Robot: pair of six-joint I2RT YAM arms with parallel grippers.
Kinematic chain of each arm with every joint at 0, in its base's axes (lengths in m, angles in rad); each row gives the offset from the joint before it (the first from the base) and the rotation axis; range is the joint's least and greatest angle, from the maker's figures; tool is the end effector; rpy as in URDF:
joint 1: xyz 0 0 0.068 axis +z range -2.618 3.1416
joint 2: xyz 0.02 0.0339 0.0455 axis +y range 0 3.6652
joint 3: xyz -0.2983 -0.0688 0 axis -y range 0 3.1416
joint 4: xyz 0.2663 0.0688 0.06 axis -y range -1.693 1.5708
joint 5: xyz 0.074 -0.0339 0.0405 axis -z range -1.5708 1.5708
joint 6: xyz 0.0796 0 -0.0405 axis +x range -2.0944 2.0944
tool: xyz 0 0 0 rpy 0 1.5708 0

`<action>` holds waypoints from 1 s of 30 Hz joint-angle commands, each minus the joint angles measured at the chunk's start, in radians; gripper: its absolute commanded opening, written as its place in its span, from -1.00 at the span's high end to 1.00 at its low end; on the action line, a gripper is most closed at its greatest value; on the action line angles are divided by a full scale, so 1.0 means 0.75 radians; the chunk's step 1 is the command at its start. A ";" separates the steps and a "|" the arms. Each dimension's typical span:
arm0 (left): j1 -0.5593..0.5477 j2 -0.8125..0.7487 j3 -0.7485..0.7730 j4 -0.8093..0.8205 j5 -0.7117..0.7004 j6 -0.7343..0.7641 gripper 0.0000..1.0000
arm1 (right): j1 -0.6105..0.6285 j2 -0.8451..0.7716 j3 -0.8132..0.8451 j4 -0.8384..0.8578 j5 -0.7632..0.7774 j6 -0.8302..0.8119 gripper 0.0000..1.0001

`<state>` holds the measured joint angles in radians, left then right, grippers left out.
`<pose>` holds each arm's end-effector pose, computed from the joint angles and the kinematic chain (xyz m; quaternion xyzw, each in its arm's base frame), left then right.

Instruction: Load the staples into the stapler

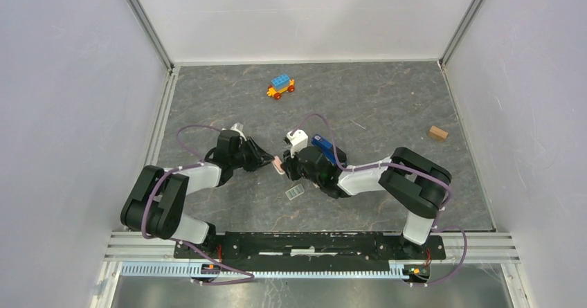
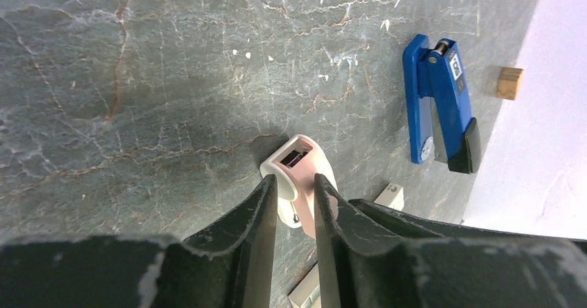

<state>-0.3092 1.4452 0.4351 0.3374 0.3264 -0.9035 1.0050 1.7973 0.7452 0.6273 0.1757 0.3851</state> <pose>0.2703 -0.1131 0.1227 -0.1928 0.8706 -0.3644 0.2686 0.2315 0.3386 0.1399 -0.2100 0.8117 0.2892 0.4620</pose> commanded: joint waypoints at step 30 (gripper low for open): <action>-0.016 -1.192 0.543 -1.080 0.156 0.518 -1.00 | -0.096 -1.614 -0.160 -1.276 0.428 0.066 -0.96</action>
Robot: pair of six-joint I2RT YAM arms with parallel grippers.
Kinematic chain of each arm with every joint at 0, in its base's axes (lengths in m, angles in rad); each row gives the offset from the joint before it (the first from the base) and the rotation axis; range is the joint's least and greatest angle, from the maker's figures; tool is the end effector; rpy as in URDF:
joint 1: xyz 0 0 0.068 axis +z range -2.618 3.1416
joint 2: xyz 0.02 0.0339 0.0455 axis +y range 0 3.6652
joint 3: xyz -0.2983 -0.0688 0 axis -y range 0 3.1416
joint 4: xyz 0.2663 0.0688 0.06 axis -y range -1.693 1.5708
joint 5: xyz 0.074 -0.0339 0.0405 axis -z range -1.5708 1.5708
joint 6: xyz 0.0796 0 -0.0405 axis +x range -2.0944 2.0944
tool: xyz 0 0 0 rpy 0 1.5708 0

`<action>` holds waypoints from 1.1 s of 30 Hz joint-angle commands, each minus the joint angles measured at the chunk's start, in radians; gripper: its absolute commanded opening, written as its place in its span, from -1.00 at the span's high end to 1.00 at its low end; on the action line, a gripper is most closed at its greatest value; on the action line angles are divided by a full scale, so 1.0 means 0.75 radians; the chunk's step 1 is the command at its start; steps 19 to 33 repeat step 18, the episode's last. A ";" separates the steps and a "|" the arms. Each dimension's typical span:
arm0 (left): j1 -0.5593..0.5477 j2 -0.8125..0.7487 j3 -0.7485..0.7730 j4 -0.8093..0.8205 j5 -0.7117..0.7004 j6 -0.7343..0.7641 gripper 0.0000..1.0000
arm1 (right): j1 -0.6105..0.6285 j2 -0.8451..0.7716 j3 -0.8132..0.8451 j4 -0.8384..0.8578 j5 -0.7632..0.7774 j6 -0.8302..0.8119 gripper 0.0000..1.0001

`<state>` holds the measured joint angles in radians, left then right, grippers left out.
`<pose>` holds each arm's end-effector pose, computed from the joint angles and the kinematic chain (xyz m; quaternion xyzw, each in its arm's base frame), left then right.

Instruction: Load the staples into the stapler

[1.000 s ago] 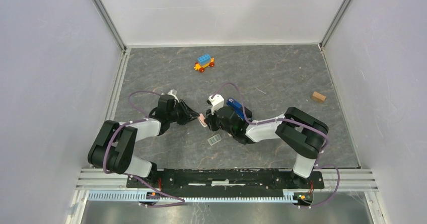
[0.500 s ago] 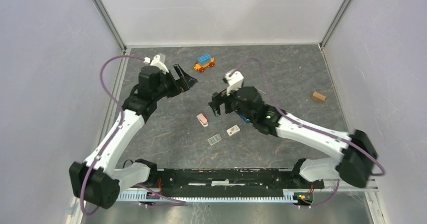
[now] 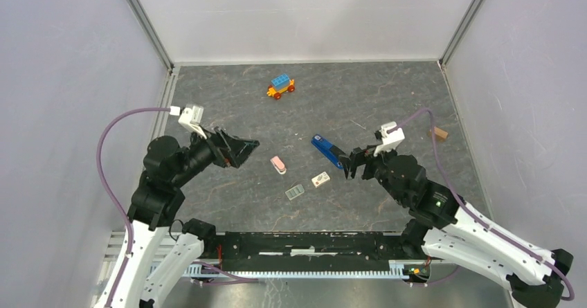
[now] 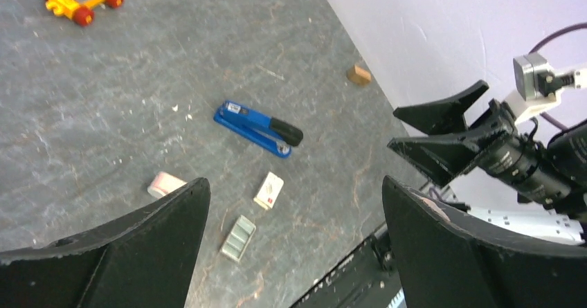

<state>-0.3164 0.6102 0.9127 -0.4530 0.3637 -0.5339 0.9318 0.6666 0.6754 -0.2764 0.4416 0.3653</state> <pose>0.1419 -0.0763 0.3988 0.0363 0.7542 -0.3894 0.5276 0.1419 0.1339 0.3217 -0.0893 0.7820 0.2186 0.5768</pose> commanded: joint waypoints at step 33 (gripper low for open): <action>-0.006 -0.271 -0.170 -0.133 -0.021 0.046 -1.00 | 0.001 -0.164 -0.087 -0.146 0.104 0.164 -0.96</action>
